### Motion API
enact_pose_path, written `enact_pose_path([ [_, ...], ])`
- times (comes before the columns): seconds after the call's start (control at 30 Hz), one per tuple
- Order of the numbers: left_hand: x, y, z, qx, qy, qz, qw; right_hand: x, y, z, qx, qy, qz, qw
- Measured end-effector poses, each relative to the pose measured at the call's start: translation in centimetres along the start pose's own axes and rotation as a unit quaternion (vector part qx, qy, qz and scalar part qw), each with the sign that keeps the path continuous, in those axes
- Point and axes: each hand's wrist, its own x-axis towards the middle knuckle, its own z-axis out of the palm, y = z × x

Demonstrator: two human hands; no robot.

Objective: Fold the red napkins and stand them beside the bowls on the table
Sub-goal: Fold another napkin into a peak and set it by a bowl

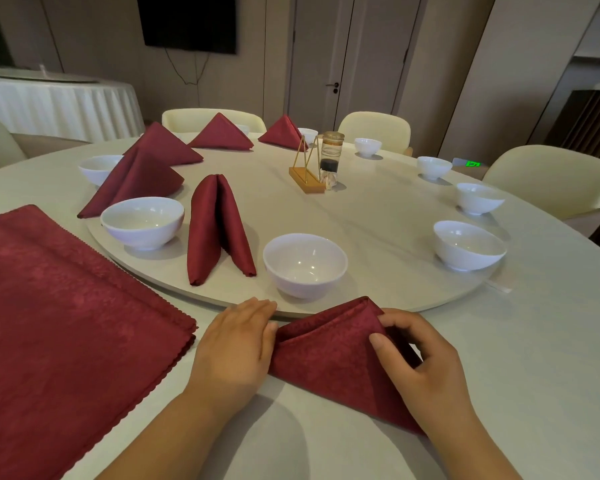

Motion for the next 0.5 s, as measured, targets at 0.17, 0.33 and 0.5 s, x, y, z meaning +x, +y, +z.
enact_pose_path([
  [0.17, 0.2, 0.1, -0.5, 0.033, -0.028, -0.049, 0.998, 0.0, -0.1, -0.1, 0.000, -0.001, -0.009, 1.000],
  [0.33, 0.0, -0.8, -0.2, -0.065, -0.004, 0.006, 0.998, 0.0, -0.1, 0.0, 0.001, 0.001, -0.013, 1.000],
  [0.5, -0.2, 0.2, -0.5, -0.095, -0.074, 0.029, 0.992, 0.0, -0.1, 0.1, 0.003, -0.004, -0.010, 1.000],
])
